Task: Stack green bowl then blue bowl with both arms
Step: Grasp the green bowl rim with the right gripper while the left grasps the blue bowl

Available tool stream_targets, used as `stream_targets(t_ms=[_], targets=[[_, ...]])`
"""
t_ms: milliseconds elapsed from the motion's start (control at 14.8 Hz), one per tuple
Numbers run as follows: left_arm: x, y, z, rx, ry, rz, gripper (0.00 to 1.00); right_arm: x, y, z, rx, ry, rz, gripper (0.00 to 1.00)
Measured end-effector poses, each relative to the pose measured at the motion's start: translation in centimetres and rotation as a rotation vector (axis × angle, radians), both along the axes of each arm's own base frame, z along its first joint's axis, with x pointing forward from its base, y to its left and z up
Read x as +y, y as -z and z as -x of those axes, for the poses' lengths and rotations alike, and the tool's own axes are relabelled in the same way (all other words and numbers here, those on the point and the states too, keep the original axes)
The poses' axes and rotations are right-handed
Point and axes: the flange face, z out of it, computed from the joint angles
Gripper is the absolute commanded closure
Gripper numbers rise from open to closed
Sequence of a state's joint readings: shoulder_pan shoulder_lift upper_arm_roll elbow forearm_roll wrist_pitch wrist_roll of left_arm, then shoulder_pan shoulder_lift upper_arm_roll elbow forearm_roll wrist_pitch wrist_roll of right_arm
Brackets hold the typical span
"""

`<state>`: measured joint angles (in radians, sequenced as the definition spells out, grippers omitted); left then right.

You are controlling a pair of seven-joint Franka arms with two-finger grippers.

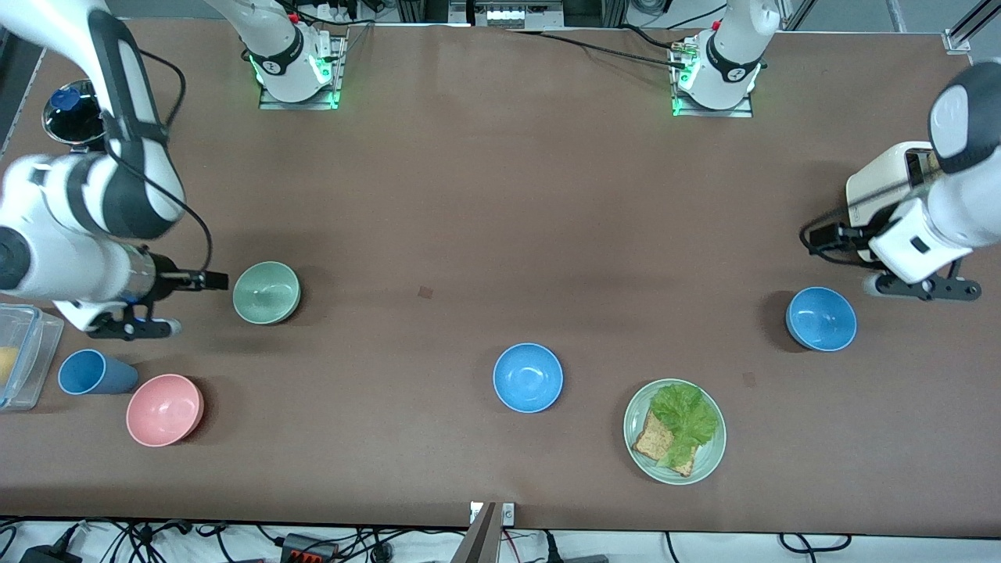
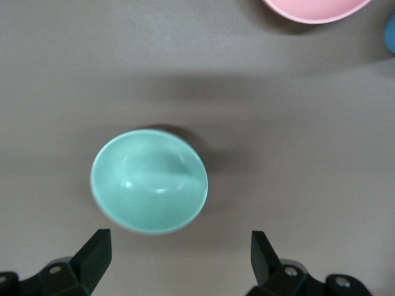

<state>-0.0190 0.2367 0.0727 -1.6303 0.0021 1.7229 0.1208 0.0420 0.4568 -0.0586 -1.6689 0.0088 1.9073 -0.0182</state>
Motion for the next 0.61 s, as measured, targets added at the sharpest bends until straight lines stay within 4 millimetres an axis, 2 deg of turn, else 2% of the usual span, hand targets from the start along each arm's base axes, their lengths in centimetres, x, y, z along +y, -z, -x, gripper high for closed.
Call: stream_targets(t_ms=[135,270,337,472,540,607], targets=[[4.2,2.9,-1.9,-0.049,0.044,0.003,0.0,-0.9,4.2,0.4,-0.015,0.013,0.006,0.0],[8.5,6.5,-3.1,-0.072,0.074,0.002,0.0,-1.4,7.3,1.5,-0.026,0.018,0.008,0.01],[10.4,8.4,-3.5,-0.079,0.085,0.0,0.0,-1.3,8.3,2.1,-0.023,0.018,0.008,0.2],[12.9,11.7,-4.1,-0.098,0.085,-0.008,0.0,-1.2,9.3,2.8,-0.007,0.016,0.007,0.55],[13.8,13.3,-4.3,-0.099,0.081,-0.009,0.0,-1.2,9.5,3.0,-0.001,0.015,0.006,0.66],[14.6,14.9,-4.3,-0.093,0.076,-0.01,0.0,-1.2,9.7,3.2,0.004,0.015,0.006,0.71]])
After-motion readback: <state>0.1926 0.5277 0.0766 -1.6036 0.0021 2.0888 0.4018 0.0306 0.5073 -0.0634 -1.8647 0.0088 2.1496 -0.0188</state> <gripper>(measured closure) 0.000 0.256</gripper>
